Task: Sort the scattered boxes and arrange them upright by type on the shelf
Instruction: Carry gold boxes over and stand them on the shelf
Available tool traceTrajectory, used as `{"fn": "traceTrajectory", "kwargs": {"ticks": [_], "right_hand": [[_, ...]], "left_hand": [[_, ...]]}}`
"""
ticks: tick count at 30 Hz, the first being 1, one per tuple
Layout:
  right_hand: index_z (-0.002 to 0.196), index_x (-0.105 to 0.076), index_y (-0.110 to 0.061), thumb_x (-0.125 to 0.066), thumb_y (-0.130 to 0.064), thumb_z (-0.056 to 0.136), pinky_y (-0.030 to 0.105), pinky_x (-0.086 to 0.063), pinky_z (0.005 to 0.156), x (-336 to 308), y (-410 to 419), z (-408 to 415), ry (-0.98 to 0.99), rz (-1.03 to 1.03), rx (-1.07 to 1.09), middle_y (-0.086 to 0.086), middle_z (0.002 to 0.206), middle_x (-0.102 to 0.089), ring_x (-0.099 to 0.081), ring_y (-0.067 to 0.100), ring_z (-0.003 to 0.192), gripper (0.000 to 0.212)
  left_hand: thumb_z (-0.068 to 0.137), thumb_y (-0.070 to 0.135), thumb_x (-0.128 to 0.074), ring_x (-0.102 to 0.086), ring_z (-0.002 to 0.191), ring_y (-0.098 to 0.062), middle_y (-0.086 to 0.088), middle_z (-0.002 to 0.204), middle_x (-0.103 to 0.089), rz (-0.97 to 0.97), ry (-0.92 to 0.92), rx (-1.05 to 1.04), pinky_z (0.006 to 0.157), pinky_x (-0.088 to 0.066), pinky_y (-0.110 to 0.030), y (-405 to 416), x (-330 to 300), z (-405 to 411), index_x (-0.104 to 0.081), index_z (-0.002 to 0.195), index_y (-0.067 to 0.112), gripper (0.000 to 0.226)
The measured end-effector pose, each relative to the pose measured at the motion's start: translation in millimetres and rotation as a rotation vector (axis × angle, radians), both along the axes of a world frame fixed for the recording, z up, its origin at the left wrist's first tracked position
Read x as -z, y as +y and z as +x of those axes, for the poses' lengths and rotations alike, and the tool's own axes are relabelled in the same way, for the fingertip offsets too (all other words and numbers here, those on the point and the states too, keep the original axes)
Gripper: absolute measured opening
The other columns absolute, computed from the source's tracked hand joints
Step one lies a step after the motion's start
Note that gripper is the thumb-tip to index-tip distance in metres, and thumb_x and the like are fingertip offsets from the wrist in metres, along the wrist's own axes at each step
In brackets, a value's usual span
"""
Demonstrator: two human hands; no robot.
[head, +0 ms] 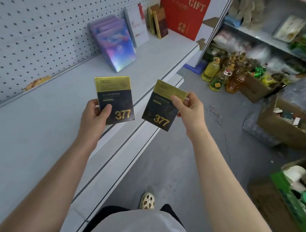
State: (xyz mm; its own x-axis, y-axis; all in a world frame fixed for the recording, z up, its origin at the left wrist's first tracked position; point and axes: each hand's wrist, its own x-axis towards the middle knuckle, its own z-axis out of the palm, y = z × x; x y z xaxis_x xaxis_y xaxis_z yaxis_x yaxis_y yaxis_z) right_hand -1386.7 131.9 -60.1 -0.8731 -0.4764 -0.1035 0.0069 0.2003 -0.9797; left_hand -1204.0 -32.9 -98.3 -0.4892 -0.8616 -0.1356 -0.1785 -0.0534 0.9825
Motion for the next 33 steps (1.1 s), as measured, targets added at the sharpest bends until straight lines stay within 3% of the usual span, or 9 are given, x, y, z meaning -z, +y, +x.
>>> {"fn": "traceTrajectory", "kwargs": {"ticks": [4, 9, 12, 16, 18, 21, 24, 28, 33], "right_hand": [[0.11, -0.058, -0.004, -0.066, -0.018, 0.094, 0.014, -0.044, 0.05, 0, -2, -81, 0.009, 0.014, 0.002, 0.001, 0.086, -0.07, -0.063, -0.003, 0.059, 0.023], [0.111, -0.055, -0.003, -0.064, -0.015, 0.096, 0.01, -0.044, 0.049, 6, -21, -169, -0.015, 0.009, 0.018, 0.0, 0.087, -0.07, -0.065, -0.005, 0.06, 0.022], [0.112, -0.055, -0.005, -0.063, -0.017, 0.096, 0.01, -0.046, 0.05, 11, -47, -222, -0.017, 0.016, 0.011, -0.004, 0.087, -0.07, -0.066, -0.006, 0.063, 0.022], [0.111, -0.055, -0.008, -0.066, -0.021, 0.095, 0.012, -0.047, 0.052, 14, -96, -290, 0.006, 0.03, 0.002, -0.002, 0.09, -0.072, -0.067, -0.004, 0.064, 0.023], [0.112, -0.056, -0.009, -0.066, -0.022, 0.094, 0.012, -0.047, 0.052, 12, -120, -319, 0.004, 0.039, -0.028, 0.0, 0.094, -0.072, -0.068, -0.003, 0.067, 0.024], [0.112, -0.056, -0.014, -0.067, -0.026, 0.093, 0.012, -0.046, 0.053, 10, -154, -364, 0.036, 0.06, -0.076, 0.0, 0.098, -0.073, -0.07, 0.005, 0.079, 0.025], [0.108, -0.057, -0.017, -0.07, -0.026, 0.091, 0.017, -0.048, 0.057, 11, -186, -407, 0.057, 0.056, -0.101, 0.002, 0.095, -0.073, -0.072, 0.015, 0.085, 0.023], [0.108, -0.058, -0.021, -0.072, -0.03, 0.089, 0.022, -0.05, 0.064, 18, -231, -470, 0.116, 0.112, -0.188, 0.001, 0.103, -0.071, -0.069, 0.014, 0.092, 0.025], [0.1, -0.062, -0.03, -0.074, -0.03, 0.087, 0.029, -0.052, 0.07, 23, -302, -550, 0.266, 0.166, -0.431, -0.004, 0.1, -0.069, -0.065, 0.015, 0.093, 0.018]], "left_hand": [[0.096, 0.024, -0.056, -0.065, 0.083, -0.001, 0.005, 0.099, -0.066, 0.008, 0.015, -0.01, 0.072, -0.052, -0.021, -3, 4, -79, -0.051, 0.115, 0.017, 0.021], [0.096, 0.023, -0.057, -0.062, 0.067, 0.011, 0.007, 0.094, -0.065, -0.008, -0.014, -0.012, 0.054, -0.044, -0.006, -24, 14, -163, -0.052, 0.114, 0.016, 0.02], [0.095, 0.023, -0.058, -0.064, 0.08, 0.002, 0.006, 0.099, -0.067, -0.01, -0.003, -0.038, 0.067, -0.047, -0.016, -49, 21, -210, -0.053, 0.114, 0.018, 0.02], [0.094, 0.02, -0.06, -0.062, 0.09, -0.01, 0.007, 0.097, -0.065, -0.011, 0.006, -0.066, 0.086, -0.049, -0.033, -94, 26, -270, -0.054, 0.099, 0.028, 0.011], [0.094, 0.018, -0.06, -0.062, 0.089, -0.01, 0.005, 0.097, -0.064, -0.021, 0.004, -0.078, 0.086, -0.049, -0.031, -112, 26, -296, -0.054, 0.101, 0.024, 0.011], [0.095, 0.014, -0.059, -0.059, 0.081, -0.002, 0.008, 0.092, -0.062, -0.035, -0.005, -0.071, 0.074, -0.047, -0.016, -135, 20, -338, -0.052, 0.108, 0.017, 0.015], [0.094, 0.015, -0.059, -0.059, 0.083, -0.004, 0.011, 0.091, -0.061, -0.033, -0.031, -0.09, 0.079, -0.047, -0.023, -153, 18, -374, -0.051, 0.108, 0.018, 0.016], [0.094, 0.014, -0.06, -0.061, 0.086, -0.005, 0.01, 0.092, -0.063, -0.003, -0.05, -0.125, 0.081, -0.048, -0.023, -172, 19, -415, -0.05, 0.11, 0.017, 0.019], [0.095, 0.015, -0.059, -0.063, 0.102, -0.017, -0.003, 0.11, -0.066, 0.072, -0.034, -0.221, 0.095, -0.049, -0.034, -188, 30, -458, -0.049, 0.112, 0.02, 0.02]]}}
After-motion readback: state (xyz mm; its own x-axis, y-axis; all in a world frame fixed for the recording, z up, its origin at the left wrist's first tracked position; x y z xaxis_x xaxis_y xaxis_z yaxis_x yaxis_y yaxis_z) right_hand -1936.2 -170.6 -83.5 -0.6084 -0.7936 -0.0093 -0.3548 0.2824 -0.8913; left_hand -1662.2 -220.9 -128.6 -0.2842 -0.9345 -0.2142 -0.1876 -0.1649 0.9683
